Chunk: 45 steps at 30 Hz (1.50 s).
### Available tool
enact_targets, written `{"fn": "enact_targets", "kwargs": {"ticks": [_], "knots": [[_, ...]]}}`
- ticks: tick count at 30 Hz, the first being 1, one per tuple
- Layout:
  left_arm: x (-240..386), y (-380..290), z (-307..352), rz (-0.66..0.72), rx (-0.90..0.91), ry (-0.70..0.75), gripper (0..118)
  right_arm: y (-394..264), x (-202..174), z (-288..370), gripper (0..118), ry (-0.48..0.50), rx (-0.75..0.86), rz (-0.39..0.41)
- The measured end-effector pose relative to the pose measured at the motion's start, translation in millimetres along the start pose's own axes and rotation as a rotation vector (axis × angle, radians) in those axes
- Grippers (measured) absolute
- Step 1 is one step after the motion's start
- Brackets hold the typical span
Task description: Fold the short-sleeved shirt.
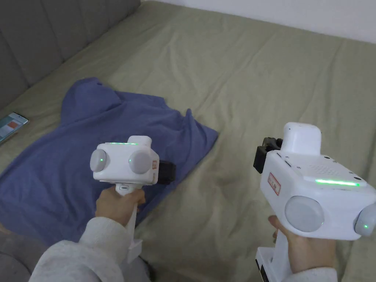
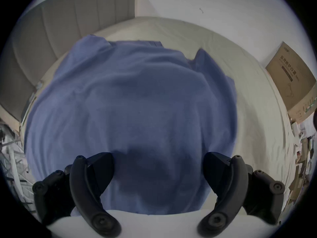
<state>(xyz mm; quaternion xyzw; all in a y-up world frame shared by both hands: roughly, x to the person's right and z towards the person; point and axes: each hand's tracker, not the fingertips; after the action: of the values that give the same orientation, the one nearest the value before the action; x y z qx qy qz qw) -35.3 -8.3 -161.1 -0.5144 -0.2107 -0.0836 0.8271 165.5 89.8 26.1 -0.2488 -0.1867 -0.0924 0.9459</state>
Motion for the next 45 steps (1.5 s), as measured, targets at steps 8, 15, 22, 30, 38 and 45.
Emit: {"fn": "enact_targets", "kwargs": {"ticks": [8,15,22,30,38,45], "knots": [[5.1,11.9,11.5,-0.014,0.092,0.172,40,-6.9,1.7,-10.5,0,0.014,-0.043,-0.025],[-9.6,23.0,-5.0,-0.005,0.053,0.171,12,-9.8,7.6,0.7,0,0.004,-0.039,-0.004],[-18.0,35.0,34.5,0.067,0.062,0.081,10,-3.5,23.9,14.6,0,0.001,-0.021,-0.074],[7.1,76.9,112.6,0.064,0.249,-0.029,10,6.2,50.8,41.9,0,-0.012,0.034,-0.126],[159.6,110.6,223.4,-0.210,0.462,-0.288,10,17.5,105.8,84.8,0,-0.108,0.120,-0.199],[304.3,72.2,271.4,-0.519,0.494,-0.631,10,12.5,191.1,145.2,0,-0.313,0.205,-0.328]]}}
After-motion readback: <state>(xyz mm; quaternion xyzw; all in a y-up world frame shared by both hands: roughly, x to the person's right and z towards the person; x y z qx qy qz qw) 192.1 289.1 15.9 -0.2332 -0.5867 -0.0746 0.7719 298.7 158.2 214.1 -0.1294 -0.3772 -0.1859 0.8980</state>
